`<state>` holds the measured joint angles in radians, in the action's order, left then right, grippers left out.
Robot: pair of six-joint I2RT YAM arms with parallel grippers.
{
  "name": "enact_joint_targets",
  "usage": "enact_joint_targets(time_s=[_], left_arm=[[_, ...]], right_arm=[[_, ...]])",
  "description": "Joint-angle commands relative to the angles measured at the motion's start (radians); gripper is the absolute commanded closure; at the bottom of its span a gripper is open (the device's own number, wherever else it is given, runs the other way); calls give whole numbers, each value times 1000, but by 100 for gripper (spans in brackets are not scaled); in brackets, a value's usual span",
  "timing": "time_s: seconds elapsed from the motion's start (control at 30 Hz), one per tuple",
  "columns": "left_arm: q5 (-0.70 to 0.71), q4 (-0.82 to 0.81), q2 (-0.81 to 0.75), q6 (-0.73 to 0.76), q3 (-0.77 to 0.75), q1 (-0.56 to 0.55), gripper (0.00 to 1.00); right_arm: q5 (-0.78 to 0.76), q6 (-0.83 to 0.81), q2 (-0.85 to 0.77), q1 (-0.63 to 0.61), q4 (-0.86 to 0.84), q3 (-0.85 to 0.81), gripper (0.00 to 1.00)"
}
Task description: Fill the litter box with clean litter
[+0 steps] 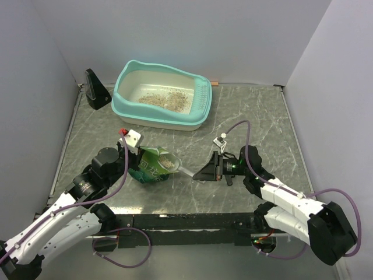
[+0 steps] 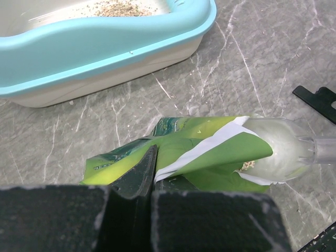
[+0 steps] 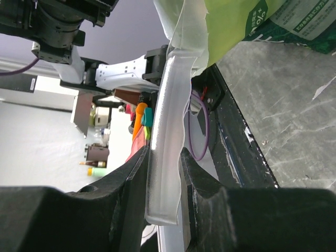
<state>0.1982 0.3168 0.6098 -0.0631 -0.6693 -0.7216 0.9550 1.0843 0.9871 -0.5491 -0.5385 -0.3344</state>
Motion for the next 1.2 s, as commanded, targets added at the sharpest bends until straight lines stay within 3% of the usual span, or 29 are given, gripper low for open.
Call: enact_joint_targets(time_s=[0.0,0.53,1.17], left_arm=[[18,-76,-7,11,-6,4,99],[-8,-82,143,-3,-12,-65,99],[64,-79,142,3,-6,-116,99]], right_arm=[[16,-23,-94,6,44,-17,100],[-42,17,-130,6,89,9,100],[-82,-47,-390,58,414,38,100]])
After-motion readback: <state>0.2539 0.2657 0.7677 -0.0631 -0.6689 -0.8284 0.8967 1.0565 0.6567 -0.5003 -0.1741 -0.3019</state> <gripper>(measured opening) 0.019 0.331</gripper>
